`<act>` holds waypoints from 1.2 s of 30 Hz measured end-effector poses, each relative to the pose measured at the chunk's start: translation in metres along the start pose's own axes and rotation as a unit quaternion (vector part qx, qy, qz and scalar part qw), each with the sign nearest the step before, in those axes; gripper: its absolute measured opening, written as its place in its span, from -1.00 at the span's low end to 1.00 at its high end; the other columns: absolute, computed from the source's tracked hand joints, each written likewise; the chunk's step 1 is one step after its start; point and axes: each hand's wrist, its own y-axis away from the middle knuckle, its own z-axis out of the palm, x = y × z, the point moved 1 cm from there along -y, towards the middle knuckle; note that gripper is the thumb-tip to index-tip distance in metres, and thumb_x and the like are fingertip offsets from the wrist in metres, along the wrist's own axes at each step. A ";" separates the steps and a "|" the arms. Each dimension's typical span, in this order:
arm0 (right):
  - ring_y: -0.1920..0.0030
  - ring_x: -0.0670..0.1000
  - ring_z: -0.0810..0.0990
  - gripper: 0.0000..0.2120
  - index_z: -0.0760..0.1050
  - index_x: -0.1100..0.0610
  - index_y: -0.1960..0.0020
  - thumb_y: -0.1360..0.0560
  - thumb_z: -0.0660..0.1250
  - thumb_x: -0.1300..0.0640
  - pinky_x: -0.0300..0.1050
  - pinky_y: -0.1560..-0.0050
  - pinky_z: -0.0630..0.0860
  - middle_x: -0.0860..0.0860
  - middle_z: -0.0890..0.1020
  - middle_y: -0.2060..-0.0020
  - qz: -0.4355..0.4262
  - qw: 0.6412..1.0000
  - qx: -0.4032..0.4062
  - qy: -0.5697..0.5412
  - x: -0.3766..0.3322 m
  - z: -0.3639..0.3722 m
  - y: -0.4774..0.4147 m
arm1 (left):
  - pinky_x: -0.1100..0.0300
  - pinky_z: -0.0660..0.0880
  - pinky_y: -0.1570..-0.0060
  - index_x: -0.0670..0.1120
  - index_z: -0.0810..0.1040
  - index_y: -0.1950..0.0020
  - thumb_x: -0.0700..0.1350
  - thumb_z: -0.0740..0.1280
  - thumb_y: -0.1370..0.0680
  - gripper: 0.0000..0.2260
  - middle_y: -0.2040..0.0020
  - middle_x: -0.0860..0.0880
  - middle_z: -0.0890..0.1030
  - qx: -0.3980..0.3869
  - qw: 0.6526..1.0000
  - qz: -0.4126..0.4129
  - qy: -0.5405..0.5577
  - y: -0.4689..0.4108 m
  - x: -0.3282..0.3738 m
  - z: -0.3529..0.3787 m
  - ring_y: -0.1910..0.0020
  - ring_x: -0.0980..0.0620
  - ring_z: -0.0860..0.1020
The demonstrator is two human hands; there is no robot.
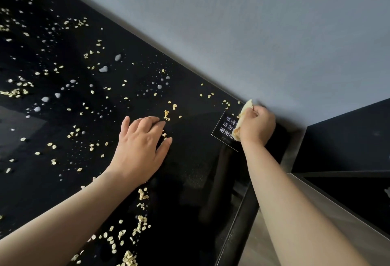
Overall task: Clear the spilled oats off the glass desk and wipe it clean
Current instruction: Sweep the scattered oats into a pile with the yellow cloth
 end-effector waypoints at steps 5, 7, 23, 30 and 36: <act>-0.05 0.11 0.57 -0.75 0.59 0.25 -0.13 -0.57 0.22 0.18 -0.22 -0.01 0.39 0.16 0.57 -0.10 -0.039 0.999 -0.009 -0.016 -0.019 0.020 -0.003 | -0.20 0.06 -0.45 -0.11 0.52 -0.30 0.19 0.01 -0.56 -0.46 -0.25 -0.02 0.51 -0.010 1.000 -0.008 0.000 0.000 -0.011 -0.001 -0.28 -0.10 0.45; -0.04 0.08 0.56 -0.76 0.59 0.25 -0.13 -0.59 0.22 0.17 -0.33 0.09 0.32 0.13 0.55 -0.10 -0.049 0.998 -0.024 -0.023 -0.027 0.030 -0.002 | -0.19 0.05 -0.46 -0.11 0.52 -0.31 0.18 0.01 -0.56 -0.46 -0.25 -0.02 0.51 -0.007 1.000 -0.008 0.001 0.000 -0.014 -0.003 -0.29 -0.09 0.44; 0.13 -0.16 0.53 -0.90 0.61 0.14 0.07 -0.52 0.33 0.17 -0.49 0.14 0.38 -0.04 0.54 0.12 -0.193 0.958 -0.181 -0.111 -0.054 0.023 0.078 | -0.27 0.12 -0.42 -0.17 0.48 -0.36 0.19 0.04 -0.53 -0.40 -0.37 -0.12 0.43 -0.031 0.998 -0.034 -0.033 0.006 -0.050 0.008 -0.39 -0.14 0.33; -0.02 0.03 0.58 -0.82 0.63 0.18 -0.06 -0.51 0.31 0.19 -0.31 0.04 0.38 0.08 0.60 -0.03 -0.059 0.996 -0.052 -0.045 -0.004 0.000 0.016 | -0.27 0.14 -0.41 -0.17 0.46 -0.38 0.23 0.05 -0.52 -0.38 -0.39 -0.14 0.42 -0.036 0.998 -0.025 -0.044 0.008 -0.054 0.011 -0.40 -0.17 0.34; 0.08 -0.06 0.48 -0.83 0.62 0.17 -0.03 -0.55 0.26 0.19 -0.45 0.16 0.31 0.03 0.53 0.00 -0.103 0.991 -0.087 -0.019 -0.027 0.022 0.047 | -0.27 0.15 -0.41 -0.19 0.48 -0.36 0.23 0.07 -0.51 -0.37 -0.37 -0.17 0.43 -0.025 0.998 -0.032 -0.041 0.008 -0.050 0.010 -0.38 -0.19 0.36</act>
